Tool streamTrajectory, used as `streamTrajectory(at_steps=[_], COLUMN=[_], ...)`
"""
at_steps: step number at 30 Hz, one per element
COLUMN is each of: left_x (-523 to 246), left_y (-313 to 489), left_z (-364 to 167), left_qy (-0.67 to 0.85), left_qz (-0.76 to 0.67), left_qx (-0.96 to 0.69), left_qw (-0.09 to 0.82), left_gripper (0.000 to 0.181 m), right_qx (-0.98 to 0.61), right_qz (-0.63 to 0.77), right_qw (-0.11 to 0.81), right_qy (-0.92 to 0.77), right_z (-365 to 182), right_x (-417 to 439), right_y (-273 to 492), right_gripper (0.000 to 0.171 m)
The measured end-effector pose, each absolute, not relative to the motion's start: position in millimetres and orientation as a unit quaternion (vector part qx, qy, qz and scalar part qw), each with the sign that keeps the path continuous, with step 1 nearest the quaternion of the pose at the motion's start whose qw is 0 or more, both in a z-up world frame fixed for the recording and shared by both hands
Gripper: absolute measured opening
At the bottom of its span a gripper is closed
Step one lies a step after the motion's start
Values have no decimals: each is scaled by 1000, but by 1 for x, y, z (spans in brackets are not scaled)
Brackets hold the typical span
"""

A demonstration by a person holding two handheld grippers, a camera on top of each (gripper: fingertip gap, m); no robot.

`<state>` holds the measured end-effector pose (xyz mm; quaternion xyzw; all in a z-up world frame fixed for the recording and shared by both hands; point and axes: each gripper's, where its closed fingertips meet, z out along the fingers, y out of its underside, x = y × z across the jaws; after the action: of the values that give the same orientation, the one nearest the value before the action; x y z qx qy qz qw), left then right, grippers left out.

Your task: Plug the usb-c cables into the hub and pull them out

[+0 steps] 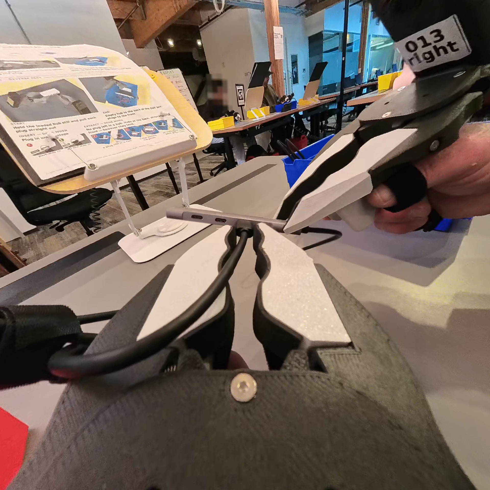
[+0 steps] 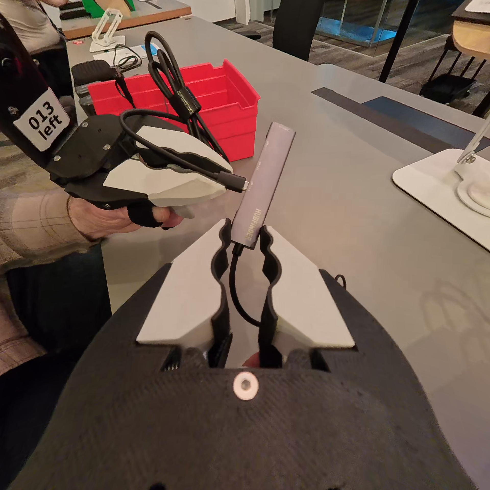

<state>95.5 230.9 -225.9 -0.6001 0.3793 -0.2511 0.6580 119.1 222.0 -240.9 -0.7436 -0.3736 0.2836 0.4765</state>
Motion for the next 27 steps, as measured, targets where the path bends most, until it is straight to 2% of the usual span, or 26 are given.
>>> streamTrajectory(at_steps=[27], left_x=[97], left_y=[224], left_z=[-224], left_qy=[450], left_qz=[-281], left_qx=[-581], left_qw=[617], left_gripper=[12], right_qx=[-711], right_qz=[255], right_qw=[483], right_qy=[-443], right_z=[-234], right_x=[122], right_y=[212], right_gripper=[19])
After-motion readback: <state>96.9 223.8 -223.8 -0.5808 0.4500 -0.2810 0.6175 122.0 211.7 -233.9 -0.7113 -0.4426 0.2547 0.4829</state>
